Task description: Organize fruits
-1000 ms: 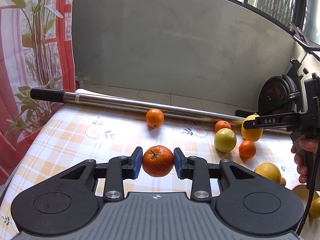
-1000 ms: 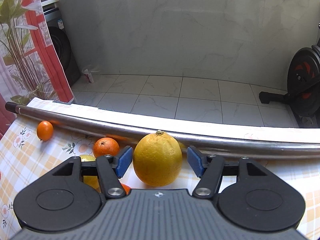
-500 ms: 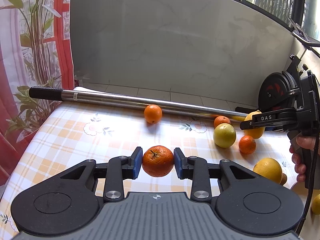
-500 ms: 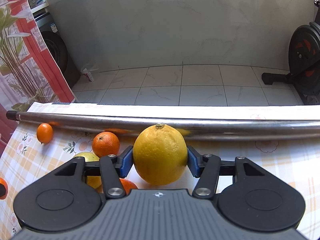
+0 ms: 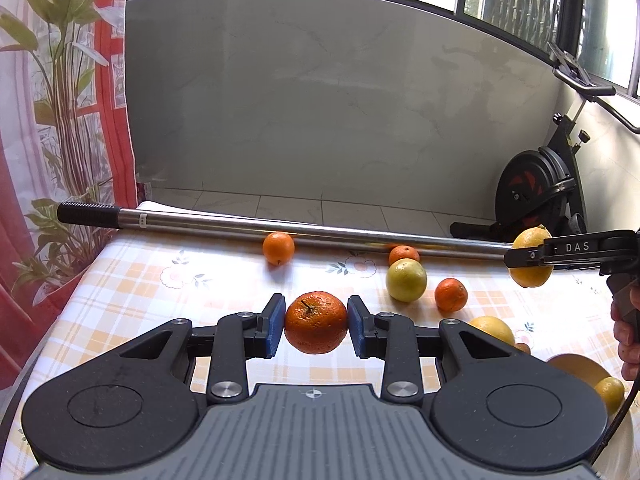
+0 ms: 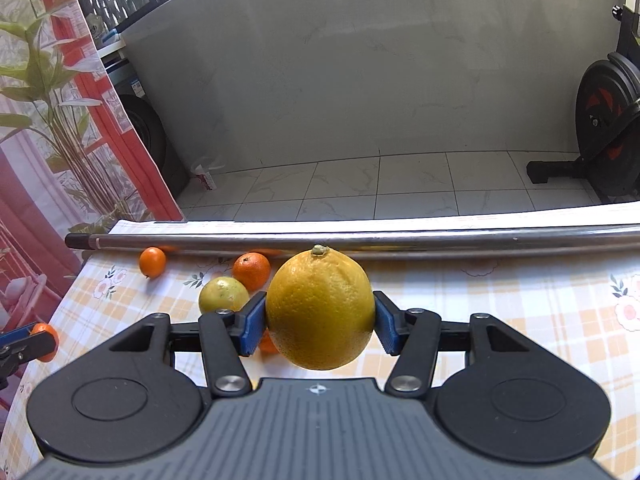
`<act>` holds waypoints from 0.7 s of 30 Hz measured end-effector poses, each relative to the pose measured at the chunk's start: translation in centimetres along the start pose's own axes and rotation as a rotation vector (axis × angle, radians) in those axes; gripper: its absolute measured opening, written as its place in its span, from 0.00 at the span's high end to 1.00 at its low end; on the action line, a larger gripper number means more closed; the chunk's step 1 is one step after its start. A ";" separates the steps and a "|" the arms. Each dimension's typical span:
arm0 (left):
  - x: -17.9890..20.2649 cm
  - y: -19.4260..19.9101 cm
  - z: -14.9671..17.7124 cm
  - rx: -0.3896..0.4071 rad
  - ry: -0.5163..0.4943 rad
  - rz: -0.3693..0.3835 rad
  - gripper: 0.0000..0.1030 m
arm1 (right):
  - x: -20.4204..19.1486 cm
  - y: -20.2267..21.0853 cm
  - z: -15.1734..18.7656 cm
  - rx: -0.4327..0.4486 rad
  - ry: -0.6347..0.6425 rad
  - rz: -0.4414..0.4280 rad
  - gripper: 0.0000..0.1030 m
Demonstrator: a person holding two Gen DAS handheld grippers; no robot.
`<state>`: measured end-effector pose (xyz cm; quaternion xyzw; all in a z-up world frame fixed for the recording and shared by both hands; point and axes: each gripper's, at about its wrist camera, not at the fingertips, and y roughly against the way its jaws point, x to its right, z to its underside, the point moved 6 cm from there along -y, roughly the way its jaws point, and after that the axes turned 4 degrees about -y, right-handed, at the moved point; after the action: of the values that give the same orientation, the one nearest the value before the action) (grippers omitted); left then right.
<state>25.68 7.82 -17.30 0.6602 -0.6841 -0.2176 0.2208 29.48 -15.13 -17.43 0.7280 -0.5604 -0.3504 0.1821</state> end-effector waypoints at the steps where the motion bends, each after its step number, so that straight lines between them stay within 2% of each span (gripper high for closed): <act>1: 0.4 0.3 0.0 0.004 -0.007 0.005 0.65 | 0.1 0.7 0.2 0.003 0.003 -0.003 0.44; 11: 4.7 2.4 -0.2 0.025 -0.059 0.075 0.65 | 1.6 7.0 2.7 0.034 -0.011 -0.021 0.44; 21: 9.1 2.9 1.2 0.003 -0.116 0.175 0.65 | 3.6 9.2 5.6 0.007 -0.039 -0.021 0.44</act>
<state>22.39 -1.15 -16.41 0.5846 -0.7511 -0.2343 0.1980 19.63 -20.59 -16.34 0.7274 -0.5575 -0.3646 0.1648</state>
